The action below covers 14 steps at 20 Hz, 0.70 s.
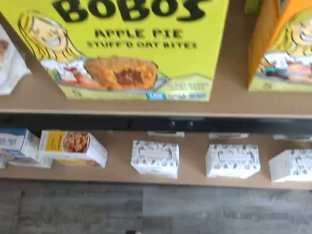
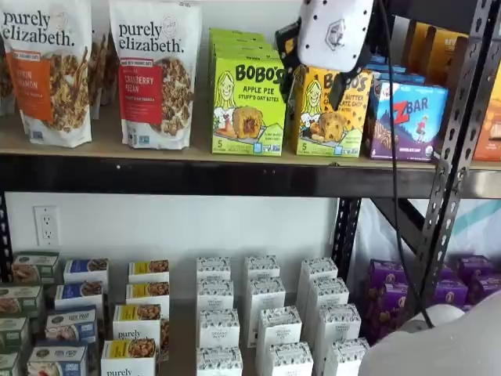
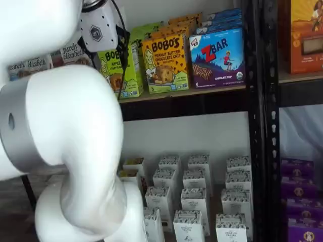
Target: Pick the green box on the top shelf, the fourth from the left
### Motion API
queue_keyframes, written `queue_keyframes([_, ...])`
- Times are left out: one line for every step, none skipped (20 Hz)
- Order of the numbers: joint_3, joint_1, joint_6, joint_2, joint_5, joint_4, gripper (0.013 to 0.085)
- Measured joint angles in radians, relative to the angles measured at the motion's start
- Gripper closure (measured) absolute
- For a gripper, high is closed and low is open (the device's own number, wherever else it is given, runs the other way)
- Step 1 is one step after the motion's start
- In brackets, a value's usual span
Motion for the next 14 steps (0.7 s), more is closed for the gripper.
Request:
queue_keyframes([-0.003, 0.006, 0.007, 0.01, -0.012, -0.007, 0.013])
queue_keyframes([-0.009, 0.013, 0.014, 0.021, -0.021, -0.017, 0.013])
queue_keyframes([-0.015, 0.02, 0.021, 0.036, -0.031, -0.027, 0.013])
queue_keyframes([-0.022, 0.025, 0.027, 0.051, -0.04, -0.035, 0.013])
queue_keyframes([-0.032, 0.028, 0.031, 0.07, -0.049, -0.041, 0.013])
queue_keyframes([-0.041, 0.028, 0.033, 0.085, -0.054, -0.044, 0.013])
queue_keyframes([-0.05, 0.028, 0.034, 0.101, -0.059, -0.048, 0.013])
queue_keyframes([-0.057, 0.027, 0.034, 0.115, -0.065, -0.051, 0.013])
queue_keyframes([-0.064, 0.025, 0.033, 0.128, -0.073, -0.054, 0.013])
queue_keyframes([-0.069, 0.02, 0.029, 0.139, -0.081, -0.055, 0.013])
queue_keyframes([-0.075, 0.01, 0.02, 0.15, -0.092, -0.046, 0.013])
queue_keyframes([-0.08, 0.004, 0.013, 0.159, -0.101, -0.043, 0.013])
queue_keyframes([-0.086, -0.003, 0.007, 0.169, -0.108, -0.04, 0.013])
queue_keyframes([-0.096, -0.011, -0.001, 0.183, -0.114, -0.037, 0.013])
